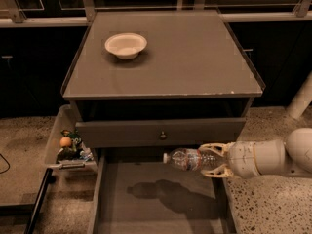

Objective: Pick water bottle from middle drawer and place on counter

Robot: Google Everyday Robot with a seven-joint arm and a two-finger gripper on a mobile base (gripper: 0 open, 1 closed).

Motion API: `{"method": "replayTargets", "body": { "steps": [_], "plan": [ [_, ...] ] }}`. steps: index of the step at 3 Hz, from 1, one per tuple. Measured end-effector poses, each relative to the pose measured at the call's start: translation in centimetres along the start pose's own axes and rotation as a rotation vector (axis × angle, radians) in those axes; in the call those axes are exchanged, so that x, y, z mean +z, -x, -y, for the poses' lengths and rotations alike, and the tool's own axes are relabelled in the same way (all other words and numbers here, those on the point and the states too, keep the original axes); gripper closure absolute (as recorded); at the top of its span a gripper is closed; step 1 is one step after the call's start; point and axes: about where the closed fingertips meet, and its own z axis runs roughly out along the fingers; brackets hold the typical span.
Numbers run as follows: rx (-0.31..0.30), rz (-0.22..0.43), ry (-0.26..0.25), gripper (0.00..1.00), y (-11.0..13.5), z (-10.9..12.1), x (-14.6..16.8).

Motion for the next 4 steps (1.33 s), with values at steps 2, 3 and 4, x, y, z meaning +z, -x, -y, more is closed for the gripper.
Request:
{"method": "replayTargets", "body": {
  "steps": [2, 3, 4],
  "plan": [
    [-0.128, -0.006, -0.014, 1.00, 7.0, 6.2, -7.0],
    [-0.170, -0.039, -0.061, 1.00, 9.7, 11.3, -11.1],
    [-0.202, -0.036, -0.130, 1.00, 10.9, 14.9, -14.5]
  ]
}}
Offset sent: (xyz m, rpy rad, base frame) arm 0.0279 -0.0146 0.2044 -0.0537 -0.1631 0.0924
